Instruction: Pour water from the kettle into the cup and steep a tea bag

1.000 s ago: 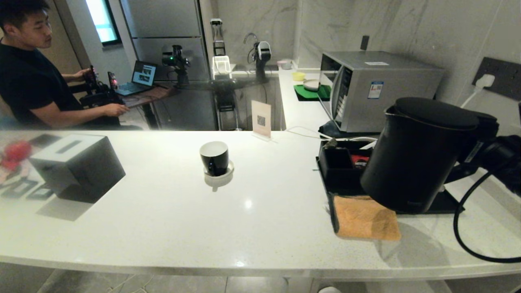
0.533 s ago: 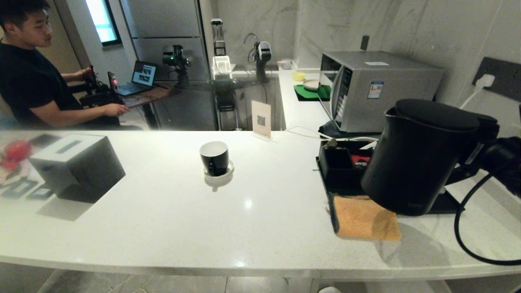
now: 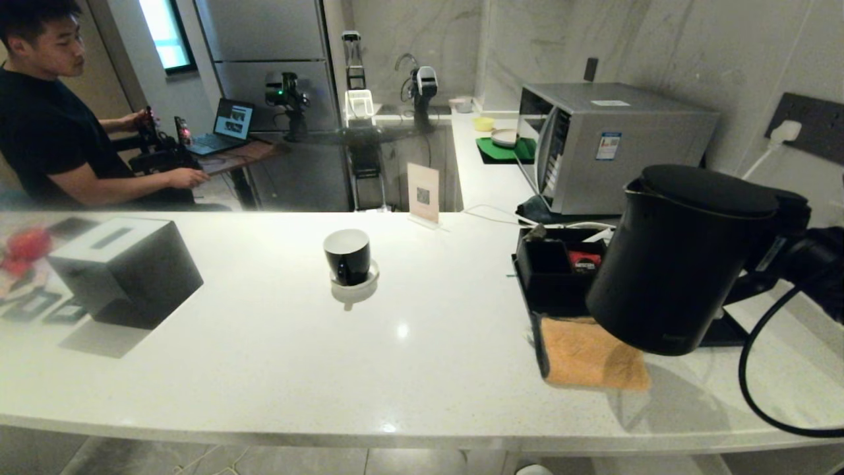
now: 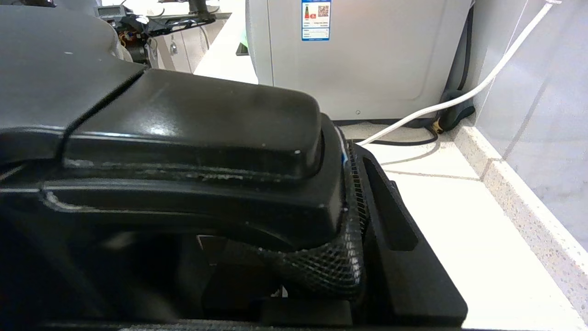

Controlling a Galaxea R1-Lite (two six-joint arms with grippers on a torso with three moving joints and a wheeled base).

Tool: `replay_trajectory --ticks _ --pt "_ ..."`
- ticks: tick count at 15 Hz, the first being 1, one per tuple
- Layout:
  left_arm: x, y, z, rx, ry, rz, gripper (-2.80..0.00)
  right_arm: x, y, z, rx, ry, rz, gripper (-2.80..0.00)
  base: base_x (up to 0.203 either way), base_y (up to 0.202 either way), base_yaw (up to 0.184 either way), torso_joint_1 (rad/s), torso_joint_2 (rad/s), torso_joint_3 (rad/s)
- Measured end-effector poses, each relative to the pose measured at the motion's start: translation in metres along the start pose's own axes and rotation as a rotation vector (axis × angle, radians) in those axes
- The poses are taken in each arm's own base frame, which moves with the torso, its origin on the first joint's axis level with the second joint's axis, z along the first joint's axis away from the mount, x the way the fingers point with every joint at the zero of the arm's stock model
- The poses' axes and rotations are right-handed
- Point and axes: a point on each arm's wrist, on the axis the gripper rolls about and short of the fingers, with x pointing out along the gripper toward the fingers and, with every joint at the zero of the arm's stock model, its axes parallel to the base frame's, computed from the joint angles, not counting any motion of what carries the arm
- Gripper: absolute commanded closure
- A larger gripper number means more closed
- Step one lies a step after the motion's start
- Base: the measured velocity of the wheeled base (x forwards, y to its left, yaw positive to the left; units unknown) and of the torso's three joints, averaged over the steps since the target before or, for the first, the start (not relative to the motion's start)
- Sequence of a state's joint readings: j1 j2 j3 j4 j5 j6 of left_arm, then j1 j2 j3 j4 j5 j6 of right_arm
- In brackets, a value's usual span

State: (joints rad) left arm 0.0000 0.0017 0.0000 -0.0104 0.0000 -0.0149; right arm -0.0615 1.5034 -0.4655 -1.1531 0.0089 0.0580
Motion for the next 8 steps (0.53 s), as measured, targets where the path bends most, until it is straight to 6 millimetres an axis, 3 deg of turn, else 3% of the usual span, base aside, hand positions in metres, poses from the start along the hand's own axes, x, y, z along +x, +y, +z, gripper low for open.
replay_trajectory --ticks 5,8 --pt "0.0000 0.0000 0.0000 -0.001 0.000 0.000 0.00 0.0001 0.0001 -0.0001 0.000 0.000 0.003 0.00 0.000 0.013 0.000 0.000 0.00 0.001" --pt "0.0000 0.0000 0.0000 -0.001 0.000 -0.001 0.00 -0.0005 0.0004 -0.0013 0.000 0.005 0.004 0.00 0.000 0.171 0.000 0.001 0.00 0.001"
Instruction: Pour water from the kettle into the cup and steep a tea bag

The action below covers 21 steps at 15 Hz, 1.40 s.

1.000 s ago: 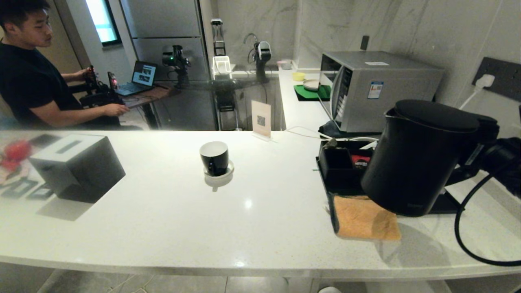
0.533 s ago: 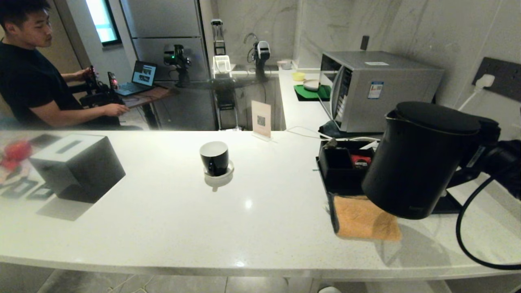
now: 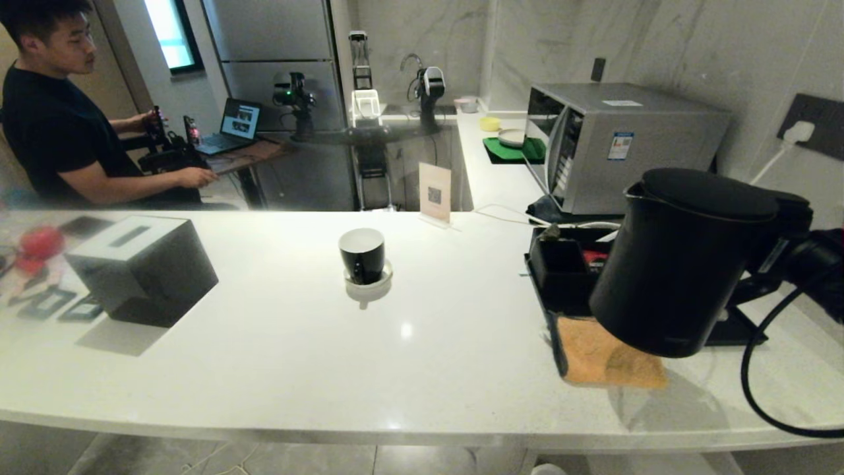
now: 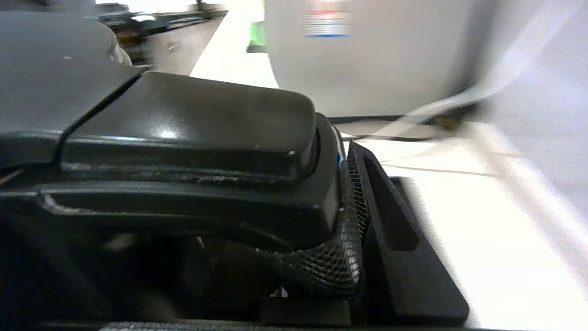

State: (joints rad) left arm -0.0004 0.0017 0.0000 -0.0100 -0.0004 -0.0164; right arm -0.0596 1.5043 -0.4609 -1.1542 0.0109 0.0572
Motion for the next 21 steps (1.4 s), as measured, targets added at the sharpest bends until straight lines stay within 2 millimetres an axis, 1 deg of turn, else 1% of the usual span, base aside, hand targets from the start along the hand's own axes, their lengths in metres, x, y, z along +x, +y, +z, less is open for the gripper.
replay_trajectory --ticks 21 --pt "0.0000 0.0000 0.0000 0.001 0.000 0.001 0.00 -0.0041 -0.0006 -0.0027 -0.003 0.011 -0.004 0.00 0.000 0.195 -0.001 0.001 0.00 0.002"
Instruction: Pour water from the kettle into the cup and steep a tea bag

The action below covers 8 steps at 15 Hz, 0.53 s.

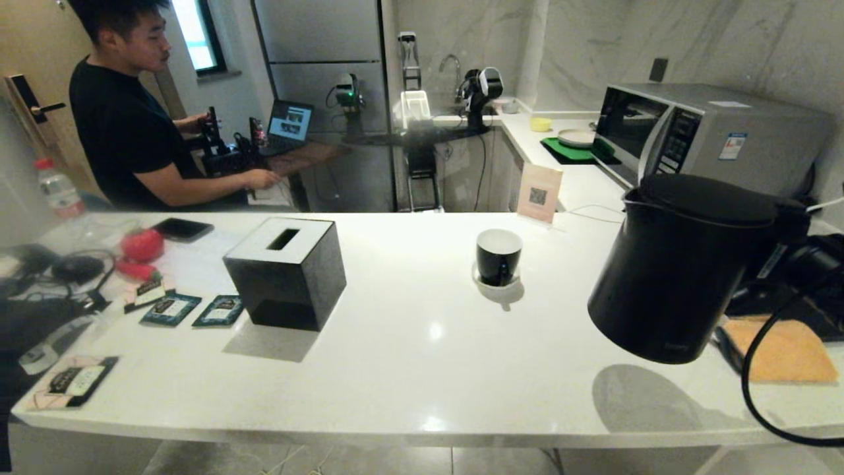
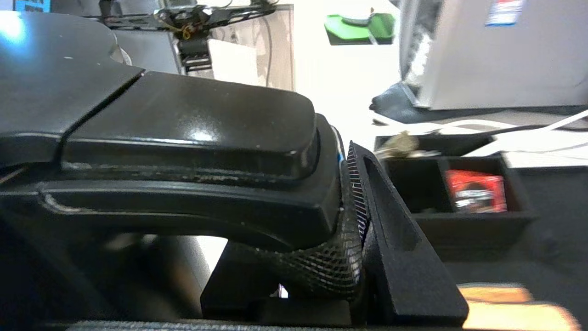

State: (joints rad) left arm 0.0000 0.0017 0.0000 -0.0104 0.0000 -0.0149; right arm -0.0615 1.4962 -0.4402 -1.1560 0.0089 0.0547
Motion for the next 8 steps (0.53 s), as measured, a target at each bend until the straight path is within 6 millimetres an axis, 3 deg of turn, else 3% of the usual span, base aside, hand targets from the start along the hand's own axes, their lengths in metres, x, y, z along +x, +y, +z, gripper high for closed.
replay_trajectory --ticks 3,8 --pt "0.0000 0.0000 0.0000 0.000 0.000 0.000 0.00 -0.0017 0.0002 0.0007 0.001 -0.002 0.001 0.00 0.000 0.163 -0.001 0.004 0.00 0.002" --pt "0.0000 0.0000 -0.0001 0.000 0.001 -0.001 0.00 -0.0015 -0.0001 0.0016 -0.001 -0.004 -0.003 0.00 0.000 0.012 -0.001 0.001 0.00 0.001"
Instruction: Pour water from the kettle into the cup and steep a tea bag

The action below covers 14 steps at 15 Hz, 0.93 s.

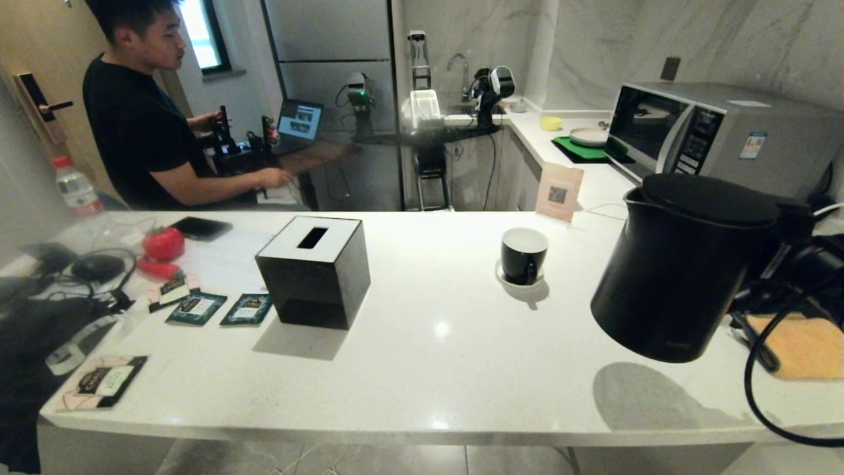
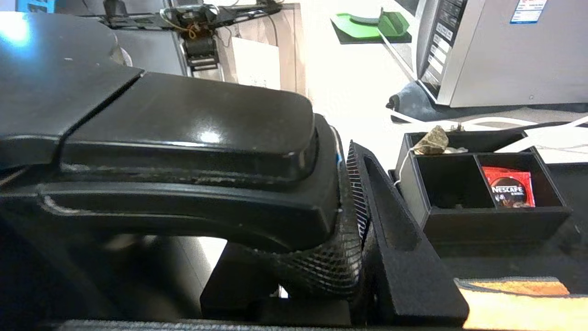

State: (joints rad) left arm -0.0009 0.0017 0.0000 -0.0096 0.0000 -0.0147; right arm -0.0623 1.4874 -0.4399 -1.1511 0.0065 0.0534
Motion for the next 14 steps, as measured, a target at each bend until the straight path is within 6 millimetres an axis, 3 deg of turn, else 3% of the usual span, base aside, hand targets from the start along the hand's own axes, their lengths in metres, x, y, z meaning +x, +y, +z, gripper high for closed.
replay_trajectory --ticks 14 --pt "0.0000 0.0000 0.0001 0.000 -0.001 0.001 0.00 0.0090 0.0007 0.0039 -0.092 -0.012 0.003 0.00 0.000 0.000 0.000 0.000 0.00 0.000"
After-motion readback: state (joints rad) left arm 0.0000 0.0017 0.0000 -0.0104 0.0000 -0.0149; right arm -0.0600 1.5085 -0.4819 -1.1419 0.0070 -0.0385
